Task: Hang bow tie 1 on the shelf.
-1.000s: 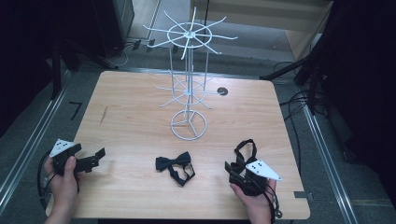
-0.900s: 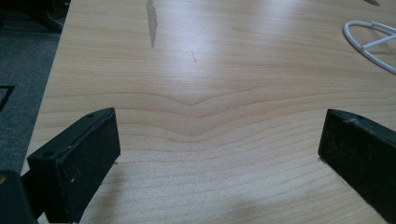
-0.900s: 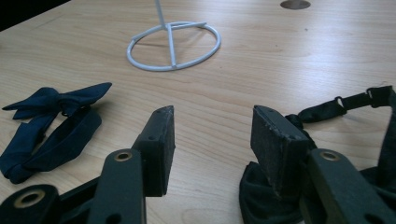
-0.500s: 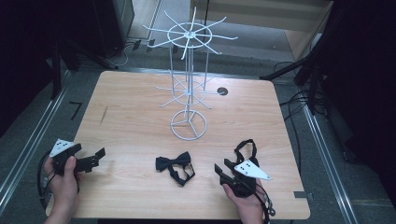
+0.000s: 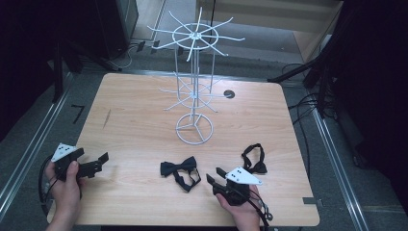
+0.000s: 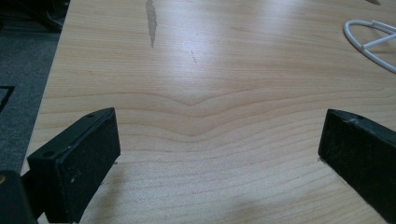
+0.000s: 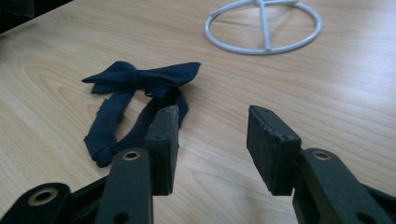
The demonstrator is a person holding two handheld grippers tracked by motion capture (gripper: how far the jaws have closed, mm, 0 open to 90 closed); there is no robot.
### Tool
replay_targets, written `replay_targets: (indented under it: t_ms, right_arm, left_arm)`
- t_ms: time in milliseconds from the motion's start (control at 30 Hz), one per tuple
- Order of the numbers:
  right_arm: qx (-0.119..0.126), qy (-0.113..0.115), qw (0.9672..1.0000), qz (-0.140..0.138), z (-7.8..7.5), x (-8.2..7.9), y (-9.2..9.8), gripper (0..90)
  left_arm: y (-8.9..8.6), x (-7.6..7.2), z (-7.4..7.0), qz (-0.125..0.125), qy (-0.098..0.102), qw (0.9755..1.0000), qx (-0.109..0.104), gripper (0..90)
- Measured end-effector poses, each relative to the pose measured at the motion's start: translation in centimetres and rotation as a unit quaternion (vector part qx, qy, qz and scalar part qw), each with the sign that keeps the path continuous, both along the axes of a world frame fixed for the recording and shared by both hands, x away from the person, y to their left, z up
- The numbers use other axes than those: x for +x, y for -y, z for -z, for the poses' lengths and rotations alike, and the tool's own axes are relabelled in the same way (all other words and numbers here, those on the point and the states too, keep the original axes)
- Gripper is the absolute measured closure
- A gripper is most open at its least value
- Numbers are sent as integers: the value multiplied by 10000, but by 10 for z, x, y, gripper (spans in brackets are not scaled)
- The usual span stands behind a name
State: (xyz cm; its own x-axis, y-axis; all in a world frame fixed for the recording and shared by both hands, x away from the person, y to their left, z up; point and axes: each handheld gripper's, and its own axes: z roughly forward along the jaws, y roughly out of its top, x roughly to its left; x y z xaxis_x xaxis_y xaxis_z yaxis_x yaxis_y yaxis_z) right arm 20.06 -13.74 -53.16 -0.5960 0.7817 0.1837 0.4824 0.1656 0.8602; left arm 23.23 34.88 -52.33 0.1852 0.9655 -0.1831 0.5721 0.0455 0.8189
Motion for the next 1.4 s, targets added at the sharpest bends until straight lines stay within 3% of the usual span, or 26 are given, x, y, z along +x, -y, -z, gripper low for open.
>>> replay_targets:
  t_ms: [100,433,667,767,867,900,1000,1100,1200,1267,1400]
  right_arm:
    - [46,-114,9999,-112,3,-1,-9,559]
    - [86,-108,9995,-268,5,-3,-27,574]
    - [31,106,9991,-401,-1,-9,-34,580]
    - [32,67,9995,-298,1,-8,-37,564]
    - [156,40,9998,-75,3,-4,-40,489]
    - [307,2,9995,32,5,-2,-42,427]
    - [162,-143,9997,116,9,0,-48,422]
    - [5,-322,9994,126,11,1,-50,444]
    - [-165,-483,9985,208,12,2,-50,544]
    - [-220,-580,9979,211,13,3,-50,559]
    - [-493,-596,9967,241,13,4,-49,732]
  left_arm:
    - [0,0,0,1,3,10000,-2,0]
    - [0,0,0,9,16,10000,-6,0]
    - [0,1,0,5,13,10000,-11,0]
    - [0,1,0,8,19,10000,3,0]
    - [0,1,0,6,20,10000,2,0]
    - [0,1,0,9,14,10000,-4,0]
    - [0,1,0,10,13,10000,-14,0]
    - [0,1,0,10,17,10000,-18,0]
    - [0,1,0,17,14,10000,-18,0]
    - [0,1,0,20,14,10000,-16,0]
    - [0,1,0,21,15,10000,-12,0]
